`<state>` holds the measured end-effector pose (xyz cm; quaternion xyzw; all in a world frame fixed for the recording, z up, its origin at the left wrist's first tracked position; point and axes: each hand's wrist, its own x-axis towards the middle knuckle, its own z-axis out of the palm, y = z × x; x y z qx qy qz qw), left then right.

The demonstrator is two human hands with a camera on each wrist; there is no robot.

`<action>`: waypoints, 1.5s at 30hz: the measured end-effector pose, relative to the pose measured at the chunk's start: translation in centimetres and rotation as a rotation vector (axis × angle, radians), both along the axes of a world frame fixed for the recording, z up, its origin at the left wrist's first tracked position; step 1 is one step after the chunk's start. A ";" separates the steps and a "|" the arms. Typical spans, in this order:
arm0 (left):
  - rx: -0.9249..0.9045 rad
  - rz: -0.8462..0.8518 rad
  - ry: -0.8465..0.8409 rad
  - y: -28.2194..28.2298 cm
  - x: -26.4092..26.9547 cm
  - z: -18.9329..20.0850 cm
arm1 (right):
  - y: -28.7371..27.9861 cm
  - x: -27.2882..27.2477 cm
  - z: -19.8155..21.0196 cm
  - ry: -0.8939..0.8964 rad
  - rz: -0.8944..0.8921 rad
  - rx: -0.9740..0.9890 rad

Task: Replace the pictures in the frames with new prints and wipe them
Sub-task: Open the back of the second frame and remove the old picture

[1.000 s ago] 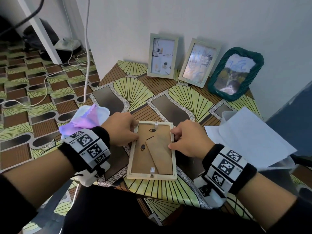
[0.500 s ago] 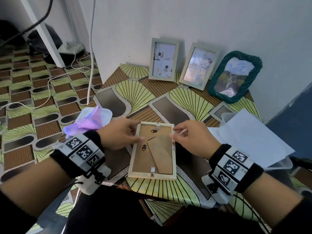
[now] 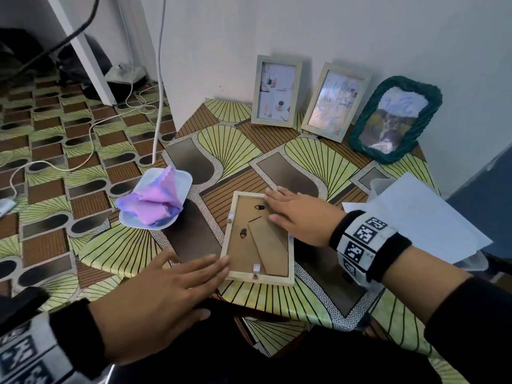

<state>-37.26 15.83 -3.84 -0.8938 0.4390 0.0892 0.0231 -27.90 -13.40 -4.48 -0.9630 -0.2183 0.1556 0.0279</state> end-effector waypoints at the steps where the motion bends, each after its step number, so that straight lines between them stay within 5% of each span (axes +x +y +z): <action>1: 0.012 0.014 0.000 0.1 0.0 0.0 | 0.0 -0.3 -0.1 -0.015 -0.005 -0.023; 6: 0.124 0.115 -0.043 -0.4 2.1 -0.3 | -0.9 -2.2 0.2 -0.109 -0.049 -0.146; 14: 0.073 0.246 0.047 -2.8 6.8 -0.7 | -2.7 -7.7 0.4 -0.172 -0.256 -0.047; 22: -0.048 0.305 0.036 -5.2 8.5 -0.6 | -4.5 -8.5 1.5 -0.230 -0.475 0.256; 26: -0.061 0.301 -0.070 -5.7 8.7 -0.6 | -4.7 -7.3 1.4 -0.141 -0.450 0.264; 34: -0.174 0.382 0.128 -6.1 9.4 -0.6 | -4.1 -5.5 1.1 -0.147 -0.424 0.177; 45: -0.220 0.456 0.161 -7.2 10.6 -0.5 | -3.5 -4.8 0.8 -0.221 -0.494 0.175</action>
